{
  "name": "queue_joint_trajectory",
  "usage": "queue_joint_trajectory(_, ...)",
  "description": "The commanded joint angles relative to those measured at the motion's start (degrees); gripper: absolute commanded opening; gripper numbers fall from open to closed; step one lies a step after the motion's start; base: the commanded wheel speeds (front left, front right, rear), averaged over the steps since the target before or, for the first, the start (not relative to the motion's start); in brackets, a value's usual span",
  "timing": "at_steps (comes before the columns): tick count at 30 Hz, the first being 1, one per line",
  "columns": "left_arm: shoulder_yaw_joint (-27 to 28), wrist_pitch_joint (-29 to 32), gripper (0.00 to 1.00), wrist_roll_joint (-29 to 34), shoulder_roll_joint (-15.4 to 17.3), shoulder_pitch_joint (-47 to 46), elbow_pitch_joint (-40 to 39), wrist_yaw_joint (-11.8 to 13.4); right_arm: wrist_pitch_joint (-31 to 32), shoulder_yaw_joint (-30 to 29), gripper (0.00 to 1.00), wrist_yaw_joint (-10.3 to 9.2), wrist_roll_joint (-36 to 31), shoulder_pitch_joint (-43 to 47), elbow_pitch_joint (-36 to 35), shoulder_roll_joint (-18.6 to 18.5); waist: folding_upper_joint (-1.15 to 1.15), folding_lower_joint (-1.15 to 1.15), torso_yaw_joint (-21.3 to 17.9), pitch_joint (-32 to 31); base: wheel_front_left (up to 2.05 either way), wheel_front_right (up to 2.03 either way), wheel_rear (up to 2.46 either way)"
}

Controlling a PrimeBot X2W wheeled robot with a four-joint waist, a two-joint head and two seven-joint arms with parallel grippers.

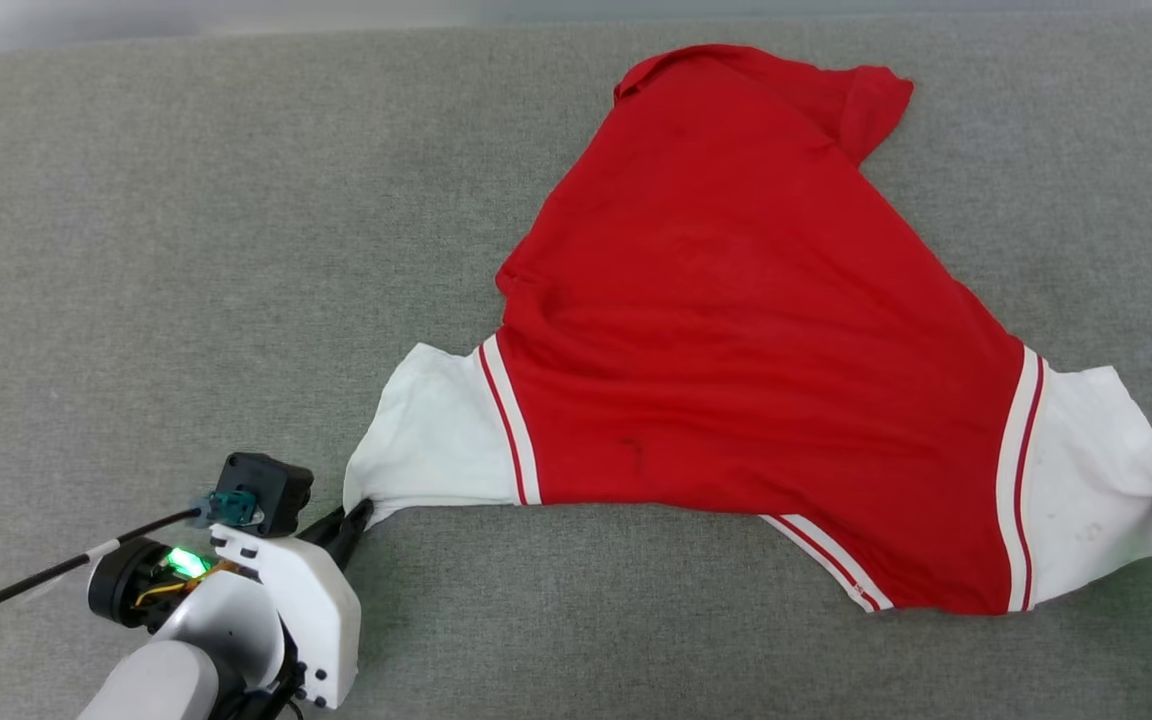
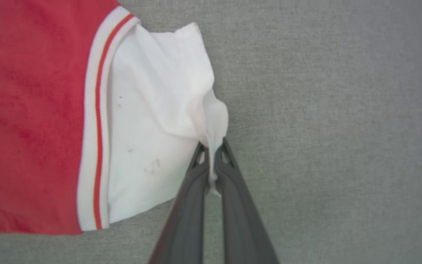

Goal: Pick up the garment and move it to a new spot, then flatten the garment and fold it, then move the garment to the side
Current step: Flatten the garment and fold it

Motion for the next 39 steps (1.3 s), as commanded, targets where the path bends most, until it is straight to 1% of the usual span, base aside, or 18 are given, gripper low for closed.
queue_joint_trajectory(1,-0.1,-0.3,0.0,-0.2,0.1,1.3,0.3,-0.3,-0.3,0.1,0.0,-0.04,0.6,-0.6,-0.2,-0.6,0.0,0.0,0.3,-0.9,0.0,0.0,0.0)
queue_joint_trajectory(5,0.6,-2.3,0.0,-0.1,1.6,2.4,-2.4,-0.8,0.1,0.6,0.0,-0.04,1.4,-1.2,-1.0,-1.9,0.0,0.0,0.7,-3.6,0.0,0.0,0.0)
queue_joint_trajectory(8,1.8,-3.3,0.0,0.2,3.1,3.9,-5.6,-0.1,0.2,1.1,0.0,-0.04,3.1,-2.1,-1.9,-3.4,0.0,0.0,0.8,-6.1,0.0,0.0,0.0)
queue_joint_trajectory(11,4.0,-4.1,0.0,-1.2,4.6,5.1,-10.6,0.4,0.6,1.6,0.0,-0.04,5.6,-3.9,-3.6,-4.8,0.0,0.0,0.7,-8.5,0.0,0.0,0.0)
queue_joint_trajectory(13,5.9,-4.3,0.0,-3.0,5.7,6.0,-14.3,0.3,1.2,1.4,0.0,-0.04,7.4,-6.0,-4.5,-6.5,0.0,0.0,0.6,-9.8,0.0,0.0,0.0)
queue_joint_trajectory(17,10.1,-3.5,0.0,-4.6,9.1,6.1,-20.7,0.6,3.4,2.3,0.0,-0.04,10.9,-11.0,-6.8,-9.0,0.0,0.0,0.3,-12.1,0.0,0.0,0.0)
queue_joint_trajectory(20,13.9,-3.8,0.0,-6.0,11.5,4.6,-24.2,0.7,5.1,2.0,0.0,-0.04,13.7,-15.7,-8.1,-9.2,0.0,0.0,0.0,-13.9,0.0,0.0,0.0)
queue_joint_trajectory(22,16.6,-3.6,0.0,-7.1,13.0,3.5,-25.9,0.7,6.3,1.3,0.0,-0.04,16.3,-19.4,-7.7,-8.0,0.0,0.0,-0.3,-14.8,0.0,0.0,0.0)
queue_joint_trajectory(23,17.8,-3.3,0.0,-7.4,14.0,2.9,-26.7,0.7,6.8,1.1,0.0,-0.04,16.7,-21.1,-7.4,-8.1,0.0,0.0,-0.4,-15.1,0.0,0.0,0.0)
queue_joint_trajectory(24,21.4,-3.1,0.0,-8.0,16.3,0.3,-29.2,0.8,7.7,2.1,0.0,-0.04,17.2,-25.3,-7.1,-9.5,0.0,0.0,-0.8,-15.6,0.0,0.0,0.0)
queue_joint_trajectory(29,27.2,-3.3,0.0,-9.9,19.2,-4.5,-32.0,0.9,7.2,3.2,0.0,-0.04,18.7,-32.0,-6.8,-8.5,0.0,0.0,-1.8,-15.8,0.0,0.0,0.0)
queue_joint_trajectory(32,29.6,-3.3,0.0,-10.3,20.6,-7.4,-32.7,1.1,6.8,3.9,0.0,-0.04,18.7,-34.7,-6.5,-8.0,0.0,0.0,-2.4,-15.3,0.0,0.0,0.0)
queue_joint_trajectory(34,30.4,-3.1,0.0,-11.6,20.9,-9.8,-32.9,1.1,6.2,4.4,0.0,-0.04,18.6,-36.7,-6.6,-8.0,0.0,0.0,-2.7,-14.7,0.0,0.0,0.0)
queue_joint_trajectory(35,30.6,-2.6,0.0,-11.6,21.7,-11.0,-32.6,1.0,5.6,4.6,0.0,-0.04,18.1,-37.7,-6.9,-8.4,0.0,0.0,-2.8,-14.2,0.0,0.0,0.0)
queue_joint_trajectory(36,30.4,-2.1,0.0,-11.2,22.6,-12.3,-32.4,0.8,4.6,5.0,0.0,-0.04,17.6,-38.8,-7.2,-9.1,0.0,0.0,-2.7,-13.5,0.0,0.0,0.0)
queue_joint_trajectory(39,29.3,-1.6,0.0,-10.6,23.7,-17.1,-30.8,0.6,1.2,6.8,0.0,-0.04,16.0,-41.8,-6.8,-10.0,0.0,0.0,-3.1,-10.8,0.0,0.0,0.0)
